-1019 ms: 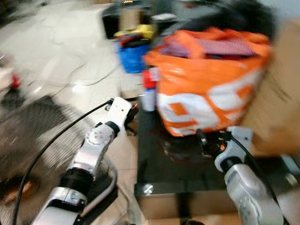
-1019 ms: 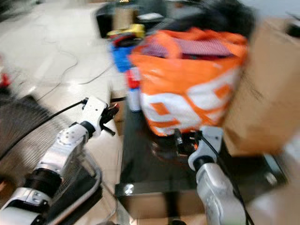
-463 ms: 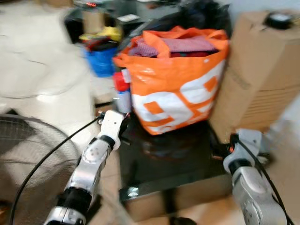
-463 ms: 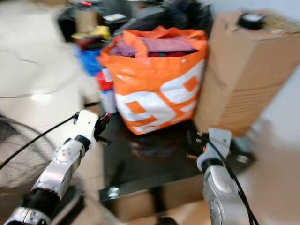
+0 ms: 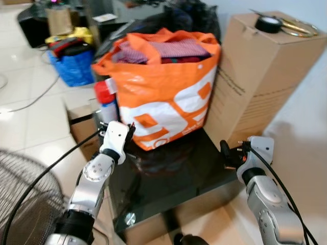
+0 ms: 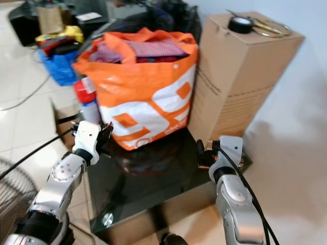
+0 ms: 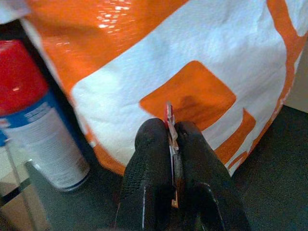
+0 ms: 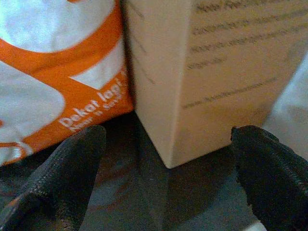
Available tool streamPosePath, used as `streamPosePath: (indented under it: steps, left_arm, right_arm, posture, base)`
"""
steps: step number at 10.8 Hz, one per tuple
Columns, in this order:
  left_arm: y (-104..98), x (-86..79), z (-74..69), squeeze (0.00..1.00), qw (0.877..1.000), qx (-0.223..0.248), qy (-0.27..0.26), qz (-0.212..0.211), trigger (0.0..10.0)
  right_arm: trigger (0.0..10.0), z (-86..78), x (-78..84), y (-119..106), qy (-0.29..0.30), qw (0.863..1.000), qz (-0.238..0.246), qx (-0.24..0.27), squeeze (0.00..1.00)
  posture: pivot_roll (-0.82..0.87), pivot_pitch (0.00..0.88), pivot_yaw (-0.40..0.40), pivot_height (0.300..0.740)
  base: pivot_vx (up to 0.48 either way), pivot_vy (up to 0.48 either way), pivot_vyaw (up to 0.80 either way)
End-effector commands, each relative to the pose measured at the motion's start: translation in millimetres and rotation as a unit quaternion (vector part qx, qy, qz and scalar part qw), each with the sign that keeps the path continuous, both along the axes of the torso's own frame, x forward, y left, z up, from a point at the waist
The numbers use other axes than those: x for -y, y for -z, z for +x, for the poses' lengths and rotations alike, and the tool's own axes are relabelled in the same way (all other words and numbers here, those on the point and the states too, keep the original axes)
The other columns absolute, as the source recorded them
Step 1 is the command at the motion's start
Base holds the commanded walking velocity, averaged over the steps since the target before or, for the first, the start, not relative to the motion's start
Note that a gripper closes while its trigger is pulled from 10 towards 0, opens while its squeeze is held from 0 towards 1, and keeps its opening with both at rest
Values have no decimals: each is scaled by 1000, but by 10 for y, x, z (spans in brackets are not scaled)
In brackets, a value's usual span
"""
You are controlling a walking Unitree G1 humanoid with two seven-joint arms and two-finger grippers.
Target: Hang keys on a hook
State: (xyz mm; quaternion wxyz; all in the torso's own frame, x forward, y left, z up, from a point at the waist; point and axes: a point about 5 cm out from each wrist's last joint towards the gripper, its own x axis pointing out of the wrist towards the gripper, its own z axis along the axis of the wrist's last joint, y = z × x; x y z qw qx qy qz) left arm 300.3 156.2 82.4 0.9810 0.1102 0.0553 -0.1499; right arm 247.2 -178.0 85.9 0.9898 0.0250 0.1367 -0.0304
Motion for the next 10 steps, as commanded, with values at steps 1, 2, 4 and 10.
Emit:
streamPosePath:
  steps: [1, 2, 4, 10]
  left_arm:
    - [-75, 17, 43, 0, 1000, 10, -3, 1, 10000]
    - [-79, 26, 51, 0, 1000, 10, -5, -6, 10000]
    - [-87, 84, 62, 0, 1000, 11, 7, -11, 10000]
    - [-82, 104, 85, 0, 1000, 9, 9, -9, 10000]
  right_arm:
    - [10000, 1, 36, 19, 5, 1000, -17, -13, 0]
    - [10000, 2, 50, 7, 7, 1000, -18, -13, 0]
    - [10000, -7, 55, -10, 9, 1000, -19, -10, 0]
    - [10000, -43, 36, -26, -11, 1000, -28, -5, 0]
  posture:
    - [-104, 0, -8, 740]
    - [-109, 0, -6, 740]
    - [-131, 0, 19, 740]
    - [-139, 0, 25, 740]
  base:
    - [0, 0, -800]
    - [0, 0, -800]
    - [0, 0, -800]
    - [0, -83, -366]
